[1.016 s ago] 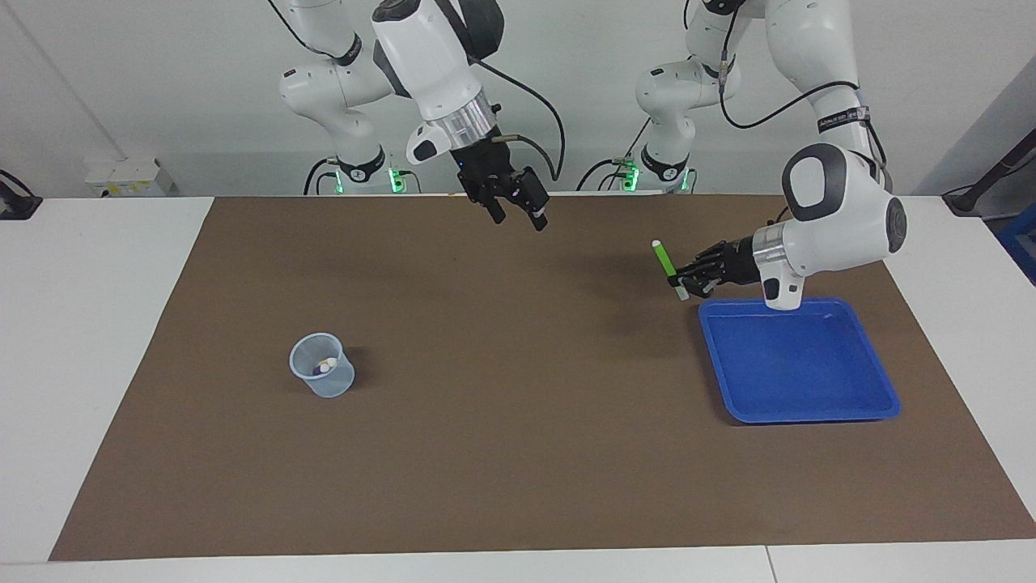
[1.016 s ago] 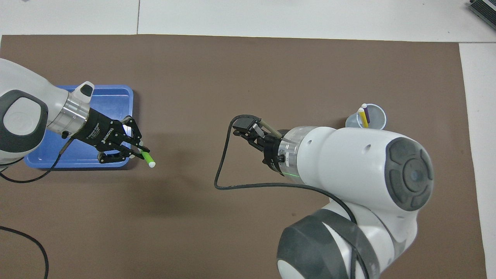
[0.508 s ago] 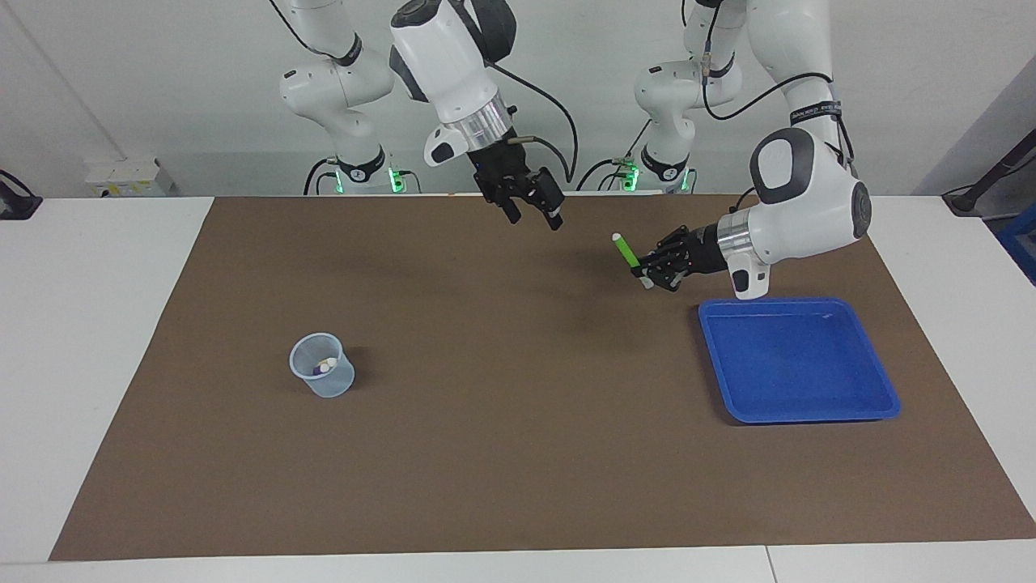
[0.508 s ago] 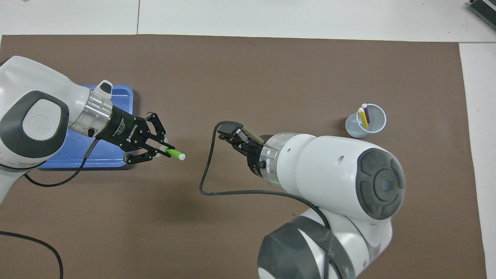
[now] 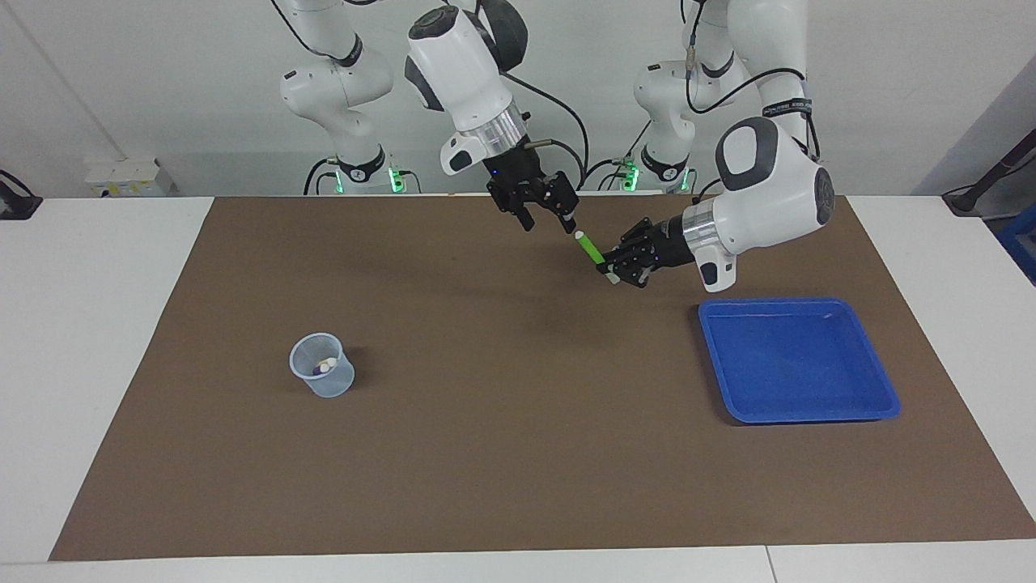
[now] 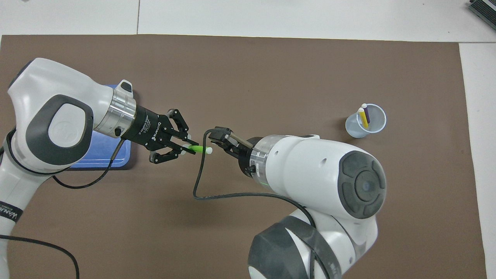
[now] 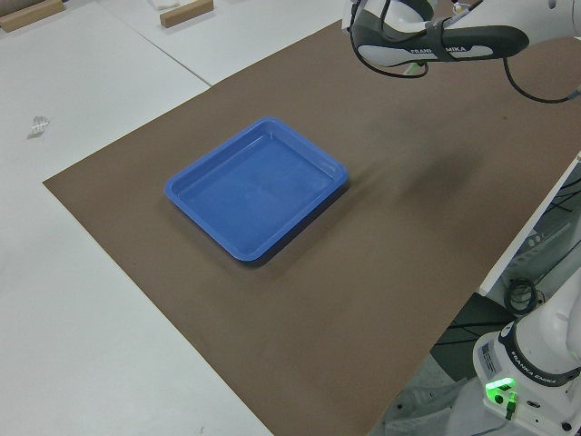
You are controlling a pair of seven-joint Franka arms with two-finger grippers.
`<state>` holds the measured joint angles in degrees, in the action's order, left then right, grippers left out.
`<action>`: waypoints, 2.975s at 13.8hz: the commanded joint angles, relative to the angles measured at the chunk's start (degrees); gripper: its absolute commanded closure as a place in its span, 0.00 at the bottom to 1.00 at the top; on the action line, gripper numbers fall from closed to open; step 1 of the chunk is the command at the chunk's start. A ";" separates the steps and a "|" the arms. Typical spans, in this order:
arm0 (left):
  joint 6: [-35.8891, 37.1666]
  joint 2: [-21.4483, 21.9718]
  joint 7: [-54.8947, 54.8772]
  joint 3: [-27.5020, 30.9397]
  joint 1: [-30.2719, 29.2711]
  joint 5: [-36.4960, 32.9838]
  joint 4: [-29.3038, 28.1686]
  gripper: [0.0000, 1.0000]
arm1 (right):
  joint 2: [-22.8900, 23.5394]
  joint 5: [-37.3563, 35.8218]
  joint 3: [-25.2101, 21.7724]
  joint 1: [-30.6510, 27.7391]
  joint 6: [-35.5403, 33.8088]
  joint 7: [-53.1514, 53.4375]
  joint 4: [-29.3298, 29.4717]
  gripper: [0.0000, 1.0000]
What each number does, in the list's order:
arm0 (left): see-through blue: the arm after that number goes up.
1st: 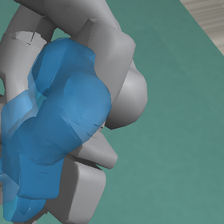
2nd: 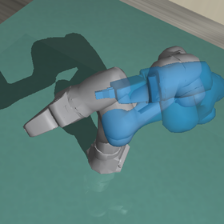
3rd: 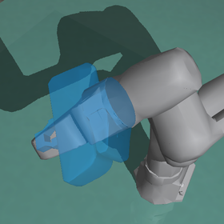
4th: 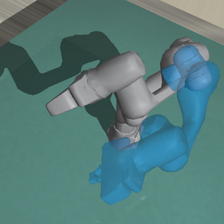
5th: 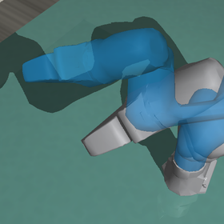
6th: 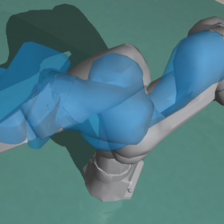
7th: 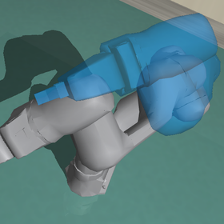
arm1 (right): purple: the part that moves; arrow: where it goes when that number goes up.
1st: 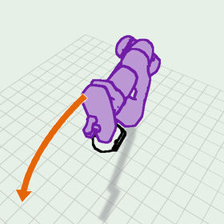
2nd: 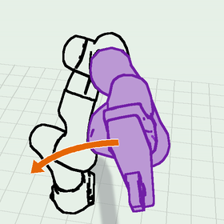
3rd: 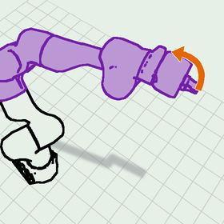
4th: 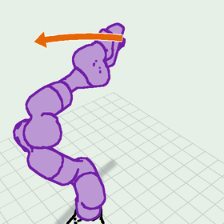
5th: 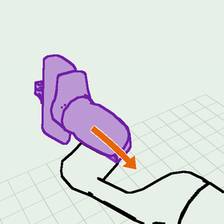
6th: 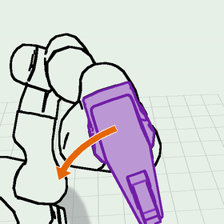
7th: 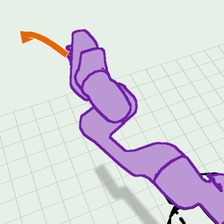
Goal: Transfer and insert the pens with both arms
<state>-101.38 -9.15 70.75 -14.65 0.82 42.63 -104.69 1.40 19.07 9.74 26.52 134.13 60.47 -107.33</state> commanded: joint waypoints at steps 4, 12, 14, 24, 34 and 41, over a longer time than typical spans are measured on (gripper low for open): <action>-3.03 1.59 2.54 0.77 2.16 6.76 -1.57 1.00 | 0.00 1.76 0.19 -0.42 -0.79 -3.34 -0.25 0.23; -4.88 1.50 4.66 0.77 3.57 8.52 -1.39 1.00 | 0.00 1.76 0.19 -0.51 -1.32 -6.77 -0.25 0.43; -4.88 1.50 4.66 0.77 3.57 8.69 -1.31 1.00 | 0.00 1.76 0.19 -0.59 -1.41 -8.26 -0.25 0.49; -4.88 1.50 3.95 0.85 4.36 8.26 -1.39 1.00 | 0.44 1.76 0.10 -2.09 -0.71 -15.56 0.10 0.60; -4.88 1.50 4.04 0.85 4.27 8.17 -1.48 1.00 | 0.53 1.76 0.10 -2.09 -0.62 -15.56 0.19 0.94; -4.88 1.67 4.57 1.03 4.19 7.73 -1.31 0.00 | 0.44 1.67 0.02 -2.18 -0.97 -17.31 0.10 1.00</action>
<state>-105.92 -9.10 74.69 -14.39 4.91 49.97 -104.85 1.56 19.19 9.53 25.49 133.64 46.37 -107.00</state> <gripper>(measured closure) 0.683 0.815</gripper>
